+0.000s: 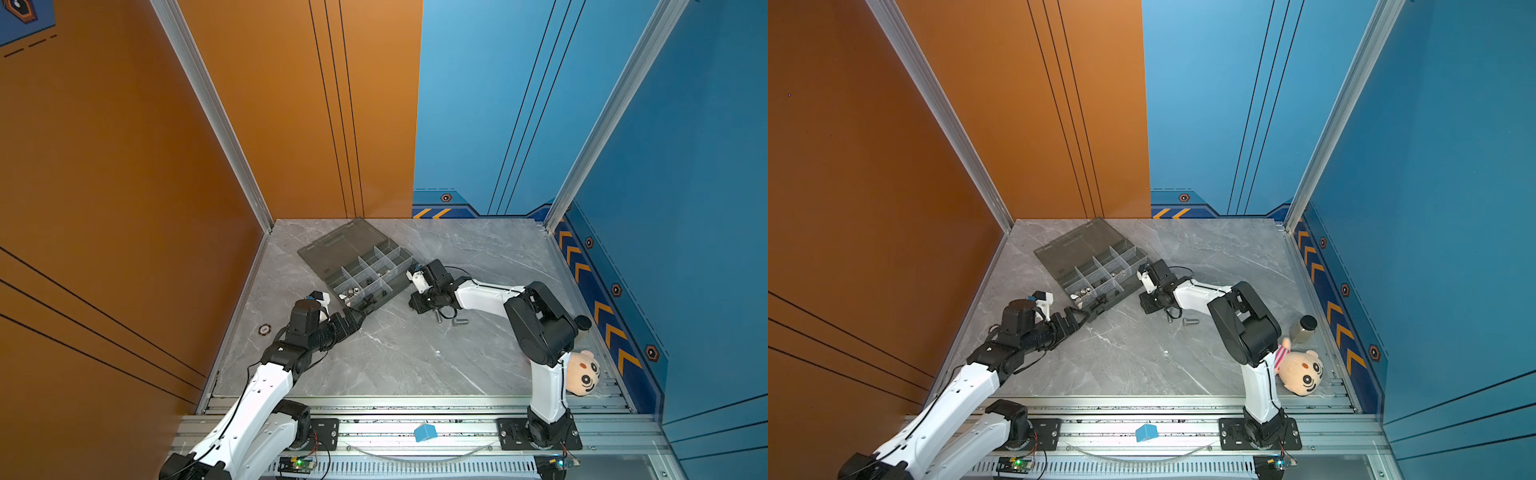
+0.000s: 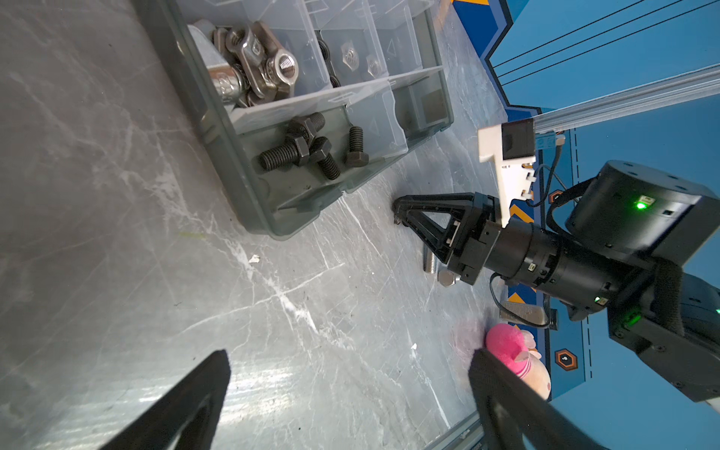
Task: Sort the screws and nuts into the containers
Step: 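Close the right gripper on the black bolt head and lift it, then carry the black bolt with the right gripper into the box compartment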
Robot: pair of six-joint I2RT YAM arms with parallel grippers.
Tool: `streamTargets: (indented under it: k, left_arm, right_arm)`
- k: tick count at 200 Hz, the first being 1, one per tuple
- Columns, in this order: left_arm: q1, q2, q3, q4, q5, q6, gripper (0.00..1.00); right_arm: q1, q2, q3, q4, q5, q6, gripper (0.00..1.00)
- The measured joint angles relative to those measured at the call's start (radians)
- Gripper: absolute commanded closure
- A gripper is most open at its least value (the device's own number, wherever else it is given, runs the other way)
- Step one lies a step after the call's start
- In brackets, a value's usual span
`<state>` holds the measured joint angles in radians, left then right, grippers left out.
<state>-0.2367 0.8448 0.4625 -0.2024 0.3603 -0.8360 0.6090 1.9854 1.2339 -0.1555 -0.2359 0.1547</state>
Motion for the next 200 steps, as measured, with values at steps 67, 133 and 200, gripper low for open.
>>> streamTargets:
  k: [67,133,200]
  left_arm:
    - [0.000,-0.008,0.000,0.000,0.000,0.000,0.02]
    - [0.000,-0.012,0.000,0.000,0.000,0.000,0.02]
    - [0.007,-0.028,0.000,-0.005,0.000,0.001,0.02]
  right_arm:
    - [0.014,-0.120,-0.023,-0.005,-0.070,0.002,1.00]
    - [0.121,-0.132,0.168,-0.016,-0.101,-0.035,1.00]
    - [0.179,0.053,0.384,-0.022,-0.060,-0.070,1.00]
